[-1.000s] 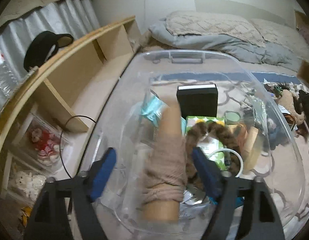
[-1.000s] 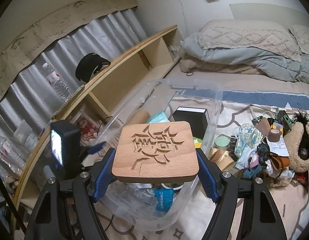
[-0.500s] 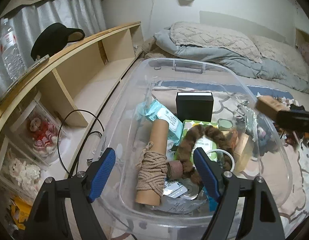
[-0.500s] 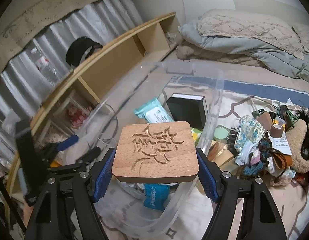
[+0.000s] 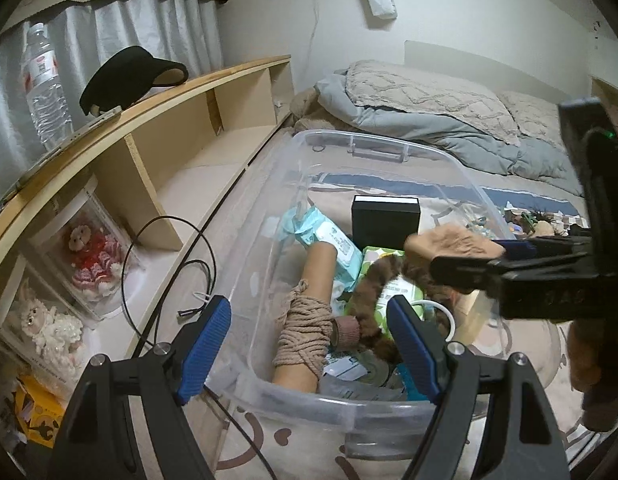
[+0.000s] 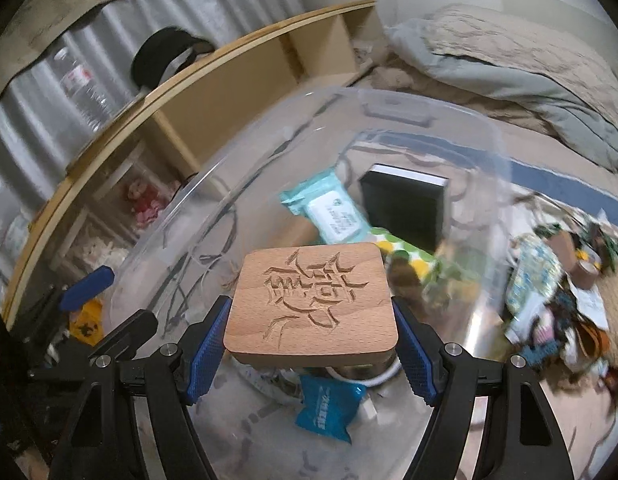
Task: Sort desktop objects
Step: 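Open the left tool to drop the tube while the right tool releases the block into the bin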
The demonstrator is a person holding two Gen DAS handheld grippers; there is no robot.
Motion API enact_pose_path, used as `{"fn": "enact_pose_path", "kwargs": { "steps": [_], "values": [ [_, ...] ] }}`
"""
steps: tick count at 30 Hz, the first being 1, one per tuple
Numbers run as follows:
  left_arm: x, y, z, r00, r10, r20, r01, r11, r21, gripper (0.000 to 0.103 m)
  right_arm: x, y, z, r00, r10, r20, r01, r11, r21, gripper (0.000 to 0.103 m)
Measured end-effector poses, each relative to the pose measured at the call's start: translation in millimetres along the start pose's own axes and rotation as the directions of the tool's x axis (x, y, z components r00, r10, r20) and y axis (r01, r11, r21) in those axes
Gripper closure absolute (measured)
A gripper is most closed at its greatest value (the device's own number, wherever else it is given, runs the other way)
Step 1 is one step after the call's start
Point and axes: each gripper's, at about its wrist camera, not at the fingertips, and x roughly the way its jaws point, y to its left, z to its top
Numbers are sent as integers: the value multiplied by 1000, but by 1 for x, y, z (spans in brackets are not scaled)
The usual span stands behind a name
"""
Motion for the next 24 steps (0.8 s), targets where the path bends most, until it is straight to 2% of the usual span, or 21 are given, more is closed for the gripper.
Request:
{"fn": "enact_pose_path", "kwargs": {
  "steps": [2, 3, 4, 6, 9, 24],
  "values": [
    [0, 3, -1, 1000, 2, 1, -2, 1000, -6, 23, 7, 1, -2, 1000, 0, 4, 0, 1000, -16, 24],
    [0, 4, -2, 1000, 1, 2, -1, 1000, -11, 22, 9, -1, -4, 1000, -21, 10, 21, 1000, -13, 15],
    [0, 6, -3, 1000, 1, 1, -1, 1000, -15, 22, 9, -3, -5, 1000, -21, 11, 21, 1000, -7, 11],
    [1, 8, -4, 1000, 2, -1, -2, 1000, -25, 22, 5, -7, -5, 1000, 8, 30, -8, 1000, 11, 11],
    [3, 9, -6, 1000, 4, 3, -4, 1000, -30, 22, -5, -10, -2, 998, -5, 63, 4, 1000, 10, 10],
    [-10, -1, -4, 1000, -18, 22, 18, 999, -29, 22, -28, -15, -3, 994, 28, 102, -32, 999, 34, 10]
  ]
}}
